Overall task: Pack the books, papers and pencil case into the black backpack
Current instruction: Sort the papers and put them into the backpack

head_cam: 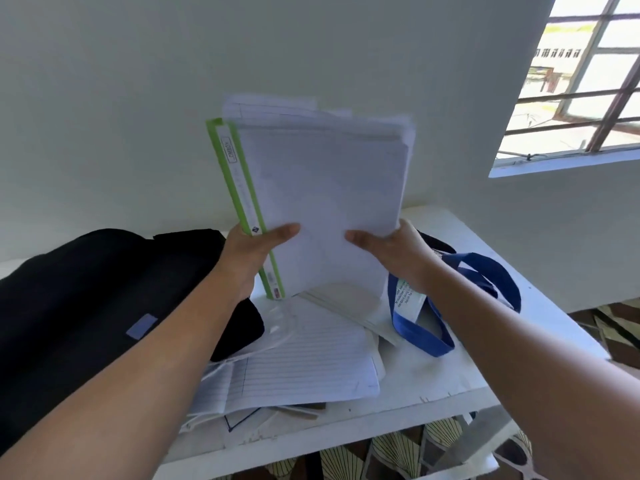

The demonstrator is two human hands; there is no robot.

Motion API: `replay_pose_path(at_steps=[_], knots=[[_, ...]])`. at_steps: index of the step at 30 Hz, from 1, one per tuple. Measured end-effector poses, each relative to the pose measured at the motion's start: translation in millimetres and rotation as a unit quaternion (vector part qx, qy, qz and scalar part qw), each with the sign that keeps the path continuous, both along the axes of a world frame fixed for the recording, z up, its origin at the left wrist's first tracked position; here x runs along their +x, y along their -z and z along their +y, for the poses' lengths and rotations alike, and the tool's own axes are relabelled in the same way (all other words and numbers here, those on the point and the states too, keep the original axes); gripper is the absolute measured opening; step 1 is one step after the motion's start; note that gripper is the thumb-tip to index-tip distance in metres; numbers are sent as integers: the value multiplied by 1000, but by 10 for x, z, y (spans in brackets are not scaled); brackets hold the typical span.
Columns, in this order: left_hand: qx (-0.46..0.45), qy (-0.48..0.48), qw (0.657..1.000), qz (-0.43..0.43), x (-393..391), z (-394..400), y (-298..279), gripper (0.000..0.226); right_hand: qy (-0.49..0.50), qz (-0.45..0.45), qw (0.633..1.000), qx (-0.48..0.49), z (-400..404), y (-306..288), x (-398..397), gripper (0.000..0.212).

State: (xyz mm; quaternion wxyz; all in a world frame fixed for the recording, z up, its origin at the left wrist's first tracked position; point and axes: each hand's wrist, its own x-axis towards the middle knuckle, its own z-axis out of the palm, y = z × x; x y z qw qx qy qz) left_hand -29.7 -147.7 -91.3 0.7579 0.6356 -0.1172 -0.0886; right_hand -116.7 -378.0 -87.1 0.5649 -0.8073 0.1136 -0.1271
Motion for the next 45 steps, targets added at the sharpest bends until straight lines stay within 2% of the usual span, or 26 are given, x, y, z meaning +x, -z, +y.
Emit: replay_pose_path(at_steps=[2,3,5,7,8,9,10,11,12,14,16,19,21,22,25,27,29,31,34,36,40,42,45], knots=[[8,-15,1000,-16,25,-23,-5,60,24,-8,1000,-7,-6,-9,18,37],[23,-34,999,-8,35,-47,27,71,30,-9,1000,-5,0,-46,13,40],[70,-109,990,47,-4,-118,121,103,42,-18,999,-1,-1,-110,23,48],[115,-138,977,117,-189,-225,107,120,58,-37,997,26,-16,-146,29,58],[-29,-174,970,170,-151,-274,177,119,60,-51,996,52,-26,-163,29,53],[-34,-178,971,158,-144,-302,274,110,58,-61,993,86,-40,-180,23,42],[-246,-184,929,208,-164,-388,269,95,56,-67,989,123,-61,-185,21,32],[-219,-104,948,206,-217,-400,233,80,52,-71,983,161,-63,-195,3,26],[-279,-6,921,272,-342,-474,155,67,47,-72,977,195,-66,-193,-17,27],[-248,99,939,216,-380,-521,257,56,34,-60,966,249,-54,-146,-57,37],[-265,96,942,183,-366,-531,223,55,29,-42,959,278,-37,-102,-108,53],[-231,37,964,129,-256,-436,69,57,-3,5,975,223,-65,-2,-208,63],[-198,-38,975,98,-158,-308,-77,42,-37,71,989,128,-116,76,-272,68],[-185,-58,978,72,-114,-218,-157,32,-35,97,990,97,-147,120,-294,80],[-132,-100,986,-9,-82,158,-430,24,15,106,986,125,-152,185,-323,125],[-90,-102,990,-38,-86,460,-554,29,59,45,984,159,-121,126,-287,132],[-48,-81,995,-42,-89,715,-653,35,58,-13,981,187,-117,42,-238,131],[3,-52,998,-33,-141,916,-723,39,18,-26,975,218,-69,-55,-161,118],[55,-18,998,-17,-230,1166,-744,41,-83,0,955,284,175,-134,-178,73],[64,-27,998,-2,-238,1283,-716,41,-129,27,940,314,286,-58,-189,55],[103,-70,992,14,-229,1489,-623,52,-101,35,925,365,580,41,-136,42],[126,-116,985,8,-171,1577,-567,47,-82,38,920,381,745,52,-76,35],[219,-213,952,-26,-38,1734,-431,44,-74,77,911,399,955,88,-8,47]])
